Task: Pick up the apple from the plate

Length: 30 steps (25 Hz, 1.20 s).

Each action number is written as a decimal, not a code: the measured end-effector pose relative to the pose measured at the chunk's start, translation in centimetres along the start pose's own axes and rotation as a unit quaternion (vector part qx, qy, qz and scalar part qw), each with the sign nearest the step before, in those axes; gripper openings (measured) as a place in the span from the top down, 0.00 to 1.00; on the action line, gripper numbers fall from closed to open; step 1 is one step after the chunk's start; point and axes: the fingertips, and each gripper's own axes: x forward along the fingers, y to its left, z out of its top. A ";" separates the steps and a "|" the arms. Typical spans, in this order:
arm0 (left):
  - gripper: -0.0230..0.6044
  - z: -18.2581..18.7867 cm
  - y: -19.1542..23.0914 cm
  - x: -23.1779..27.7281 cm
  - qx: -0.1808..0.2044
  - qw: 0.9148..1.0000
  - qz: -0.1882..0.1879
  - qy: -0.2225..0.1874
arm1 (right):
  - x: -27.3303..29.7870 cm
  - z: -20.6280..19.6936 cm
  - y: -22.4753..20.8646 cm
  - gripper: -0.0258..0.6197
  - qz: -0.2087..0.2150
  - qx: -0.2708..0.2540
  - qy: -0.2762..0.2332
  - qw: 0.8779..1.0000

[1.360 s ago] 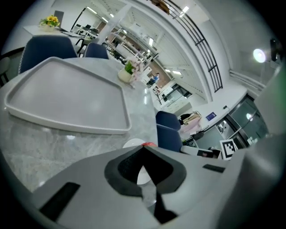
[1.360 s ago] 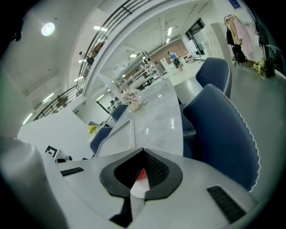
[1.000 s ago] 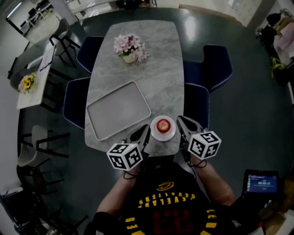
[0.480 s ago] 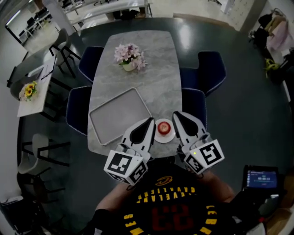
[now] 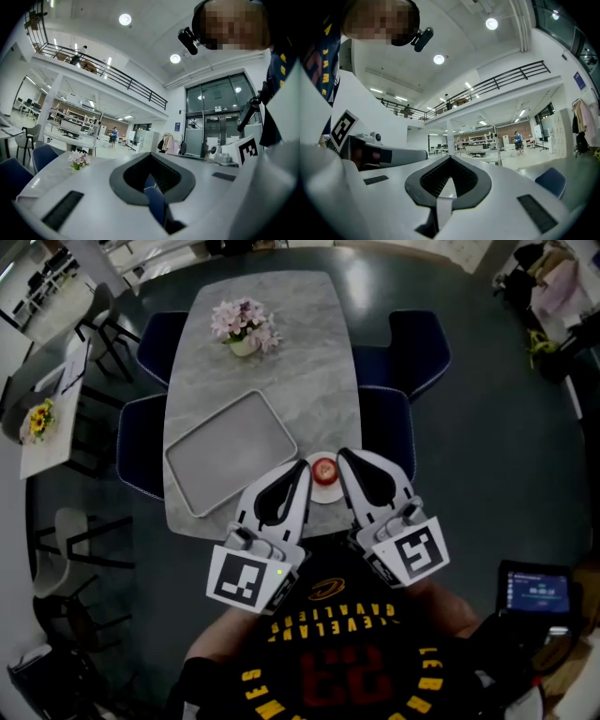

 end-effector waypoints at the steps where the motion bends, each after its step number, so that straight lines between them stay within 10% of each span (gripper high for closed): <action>1: 0.96 -0.4 0.0 -0.1 0.001 1.000 -0.003 0.003 | 0.1 -0.1 0.0 0.95 -0.001 -0.004 0.001 1.000; 30: 0.96 -2.4 -2.5 0.8 0.030 0.997 -0.062 0.036 | -1.0 -1.6 0.3 0.95 -0.030 0.006 0.050 0.998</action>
